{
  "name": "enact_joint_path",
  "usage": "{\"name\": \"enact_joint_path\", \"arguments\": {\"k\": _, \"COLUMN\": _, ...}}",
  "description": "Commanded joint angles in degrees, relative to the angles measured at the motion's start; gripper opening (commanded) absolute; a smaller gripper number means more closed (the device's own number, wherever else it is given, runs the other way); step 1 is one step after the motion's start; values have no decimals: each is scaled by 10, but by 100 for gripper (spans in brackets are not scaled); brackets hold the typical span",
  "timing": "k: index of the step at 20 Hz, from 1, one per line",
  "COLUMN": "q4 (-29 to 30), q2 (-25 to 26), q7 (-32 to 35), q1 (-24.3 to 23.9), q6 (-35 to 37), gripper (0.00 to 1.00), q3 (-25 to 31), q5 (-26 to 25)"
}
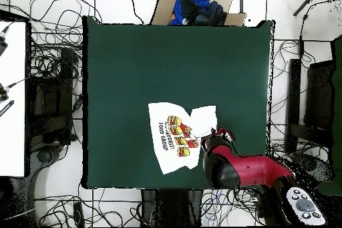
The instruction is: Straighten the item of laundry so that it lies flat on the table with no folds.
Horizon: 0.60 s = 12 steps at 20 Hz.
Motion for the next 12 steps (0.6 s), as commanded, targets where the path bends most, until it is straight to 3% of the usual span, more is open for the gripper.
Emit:
{"name": "enact_joint_path", "arguments": {"k": 1, "q4": -35, "q2": -29, "q7": 39, "q1": 0, "q6": 35, "gripper": 0, "q3": 24, "q5": -25}}
{"name": "enact_joint_path", "arguments": {"k": 12, "q4": -116, "q2": 11, "q7": 84, "q1": 135, "q6": 88, "gripper": 0, "q3": -138, "q5": 7}}
